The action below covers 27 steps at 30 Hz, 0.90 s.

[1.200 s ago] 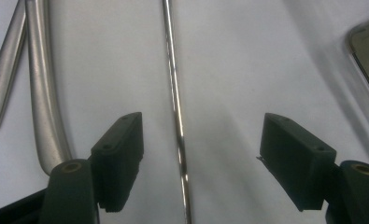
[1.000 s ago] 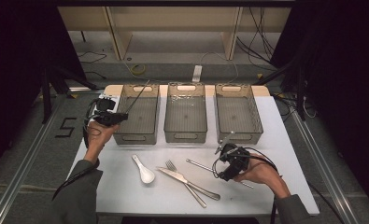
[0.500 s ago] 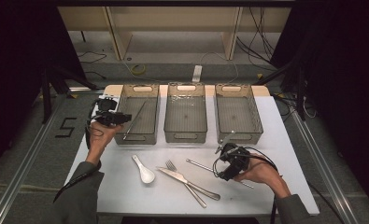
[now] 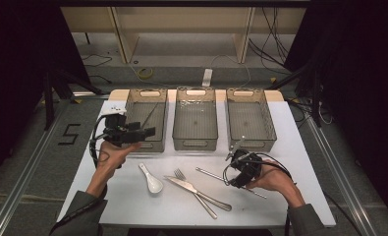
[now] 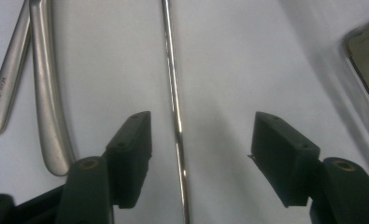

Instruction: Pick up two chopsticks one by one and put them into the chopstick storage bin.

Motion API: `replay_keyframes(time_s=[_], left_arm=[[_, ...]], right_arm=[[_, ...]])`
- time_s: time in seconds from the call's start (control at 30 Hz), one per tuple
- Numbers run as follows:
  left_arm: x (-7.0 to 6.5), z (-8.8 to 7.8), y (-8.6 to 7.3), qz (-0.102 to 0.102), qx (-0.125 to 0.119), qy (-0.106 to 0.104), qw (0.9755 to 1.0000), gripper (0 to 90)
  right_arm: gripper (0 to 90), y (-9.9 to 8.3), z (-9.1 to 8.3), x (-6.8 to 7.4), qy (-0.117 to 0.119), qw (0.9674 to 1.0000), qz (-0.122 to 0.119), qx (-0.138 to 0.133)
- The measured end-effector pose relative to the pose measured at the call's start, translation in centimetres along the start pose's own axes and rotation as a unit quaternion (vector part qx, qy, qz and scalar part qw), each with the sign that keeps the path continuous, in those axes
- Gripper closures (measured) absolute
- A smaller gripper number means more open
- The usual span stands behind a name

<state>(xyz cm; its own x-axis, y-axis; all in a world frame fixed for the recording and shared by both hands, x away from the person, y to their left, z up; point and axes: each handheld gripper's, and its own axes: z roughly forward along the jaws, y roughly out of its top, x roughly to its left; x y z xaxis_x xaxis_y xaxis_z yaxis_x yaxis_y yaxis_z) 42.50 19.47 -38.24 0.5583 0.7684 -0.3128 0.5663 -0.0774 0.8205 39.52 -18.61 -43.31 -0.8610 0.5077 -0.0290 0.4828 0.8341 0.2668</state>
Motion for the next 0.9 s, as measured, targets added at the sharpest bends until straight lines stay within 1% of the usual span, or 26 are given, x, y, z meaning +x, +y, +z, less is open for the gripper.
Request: replay_keyframes(time_s=[0.1, 0.17, 0.2, 0.23, 0.33, 0.37, 0.43, 0.5, 0.57, 0.67, 0.7, 0.77, 0.8, 0.83, 0.87, 0.9], left_arm=[[-1.4, -0.1, -1.0, 0.028, 0.0, -0.017, 0.9995, 20.6], [-2.3, 0.0, -1.9, 0.048, -0.001, -0.019, 0.9987, 20.4], [-2.6, 0.0, -2.4, 0.057, 0.004, -0.022, 0.9981, 20.3], [-2.9, 0.0, -2.8, 0.063, 0.006, -0.024, 0.9977, 19.7], [-3.4, -0.2, -4.0, 0.062, 0.006, -0.037, 0.9974, 18.7], [-3.6, -0.2, -4.3, 0.067, 0.009, -0.039, 0.9969, 18.4], [-3.9, -0.3, -4.8, 0.078, 0.017, -0.045, 0.9958, 18.4], [-4.2, -0.4, -5.1, 0.081, 0.017, -0.049, 0.9953, 18.4], [-4.5, -0.5, -5.3, 0.088, 0.013, -0.046, 0.995, 18.4], [-4.7, -0.8, -5.6, 0.092, 0.006, -0.046, 0.9946, 18.4], [-4.7, -0.8, -5.7, 0.094, 0.006, -0.046, 0.9944, 18.4], [-4.9, -0.8, -5.8, 0.097, 0.01, -0.048, 0.9941, 18.3], [-5.0, -0.8, -5.9, 0.1, 0.011, -0.047, 0.9938, 18.2], [-5.1, -0.7, -5.9, 0.104, 0.012, -0.045, 0.9935, 18.1], [-5.3, -0.7, -5.9, 0.108, 0.014, -0.045, 0.993, 18.1], [-5.4, -0.7, -5.9, 0.112, 0.015, -0.044, 0.9926, 18.1]], right_arm=[[45.3, 0.0, 0.3, -0.1, 0.001, 1.0, -0.005, 0.004], [47.7, 0.2, 0.5, -0.1, 0.0, 0.9999, -0.004, 0.013], [49.2, 0.3, 0.7, 0.0, -0.001, 0.9998, -0.004, 0.017], [50.4, 0.3, 0.8, 0.0, 0.001, 0.9998, -0.008, 0.019], [55.1, 0.6, 1.0, 0.2, 0.003, 0.9995, -0.018, 0.025], [56.4, 0.6, 1.1, 0.2, 0.007, 0.9994, -0.019, 0.027], [58.4, 0.7, 1.3, 0.3, 0.006, 0.9993, -0.018, 0.032], [60.0, 0.9, 1.5, 0.3, 0.007, 0.9992, -0.015, 0.037], [61.7, 0.9, 1.7, 0.4, 0.008, 0.999, -0.015, 0.041], [65.1, 0.9, 1.8, 0.4, 0.007, 0.9987, -0.018, 0.046], [66.3, 1.0, 1.9, 0.5, 0.006, 0.9987, -0.017, 0.048], [68.6, 1.0, 2.0, 0.5, 0.006, 0.9981, -0.024, 0.056], [69.9, 1.0, 2.1, 0.6, 0.007, 0.9983, -0.019, 0.054], [71.2, 1.0, 2.2, 0.6, 0.008, 0.998, -0.023, 0.058], [72.2, 1.0, 2.3, 0.7, 0.008, 0.998, -0.022, 0.058], [73.2, 1.0, 2.3, 0.7, 0.008, 0.9977, -0.028, 0.062]])
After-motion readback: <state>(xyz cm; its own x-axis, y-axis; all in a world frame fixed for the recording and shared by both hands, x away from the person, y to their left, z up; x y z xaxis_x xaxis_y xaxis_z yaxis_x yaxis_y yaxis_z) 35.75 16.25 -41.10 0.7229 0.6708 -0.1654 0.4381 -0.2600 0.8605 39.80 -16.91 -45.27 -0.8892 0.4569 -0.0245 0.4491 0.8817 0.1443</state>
